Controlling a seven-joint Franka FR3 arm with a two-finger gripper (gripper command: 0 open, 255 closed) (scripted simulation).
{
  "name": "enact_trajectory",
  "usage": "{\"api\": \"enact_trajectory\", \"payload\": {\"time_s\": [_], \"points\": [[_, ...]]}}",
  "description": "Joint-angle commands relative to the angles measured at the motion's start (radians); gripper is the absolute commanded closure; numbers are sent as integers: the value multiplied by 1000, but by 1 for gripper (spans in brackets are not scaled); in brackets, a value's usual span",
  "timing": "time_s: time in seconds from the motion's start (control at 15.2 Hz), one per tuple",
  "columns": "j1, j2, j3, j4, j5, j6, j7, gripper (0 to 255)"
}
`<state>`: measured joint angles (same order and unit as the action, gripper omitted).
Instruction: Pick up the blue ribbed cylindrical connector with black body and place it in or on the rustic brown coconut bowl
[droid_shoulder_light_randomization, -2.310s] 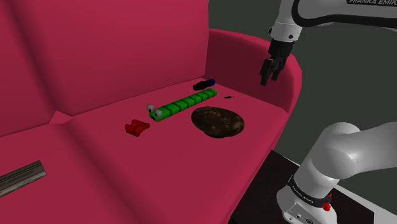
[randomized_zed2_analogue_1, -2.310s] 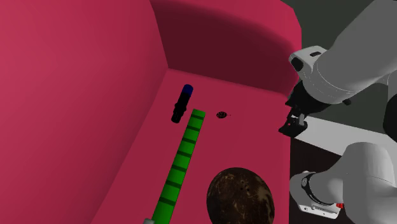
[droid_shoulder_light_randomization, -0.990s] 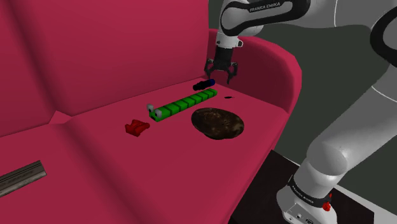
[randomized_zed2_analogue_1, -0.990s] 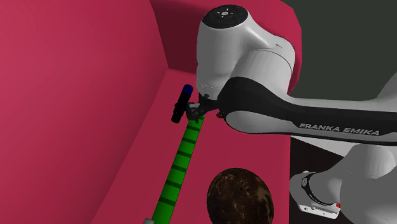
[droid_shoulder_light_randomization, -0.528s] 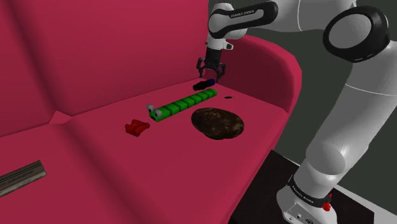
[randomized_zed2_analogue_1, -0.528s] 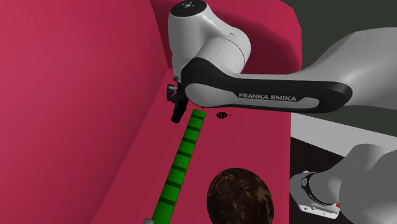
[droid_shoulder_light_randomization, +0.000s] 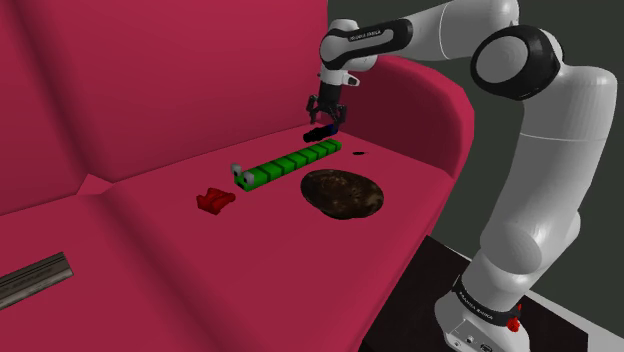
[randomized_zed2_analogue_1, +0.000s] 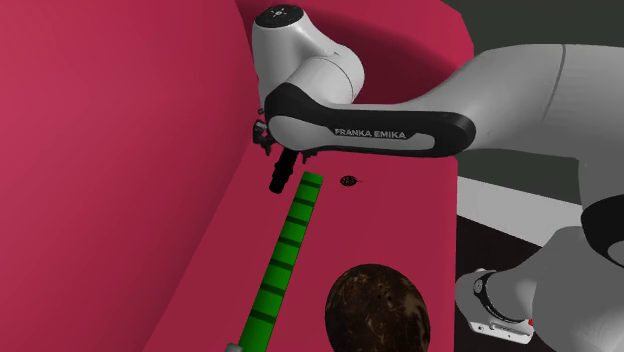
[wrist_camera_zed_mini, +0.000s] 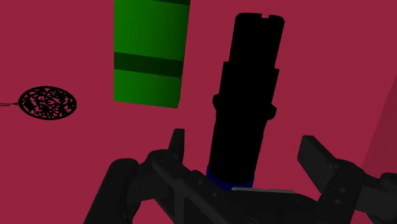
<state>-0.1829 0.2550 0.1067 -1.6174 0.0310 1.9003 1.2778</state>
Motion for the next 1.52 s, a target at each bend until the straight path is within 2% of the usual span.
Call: {"api": "enact_trajectory", "payload": {"time_s": [0.0,0.13,0.66,0.73,1.32,1.45], "points": [[1,4,0,-23,0,28,2,0],[2,12,0,-48,0,60,2,0],[2,12,0,-48,0,60,2,0],[2,12,0,-48,0,60,2,255],[2,12,0,-48,0,60,2,255],[2,7,0,-28,0,35,3,255]]}}
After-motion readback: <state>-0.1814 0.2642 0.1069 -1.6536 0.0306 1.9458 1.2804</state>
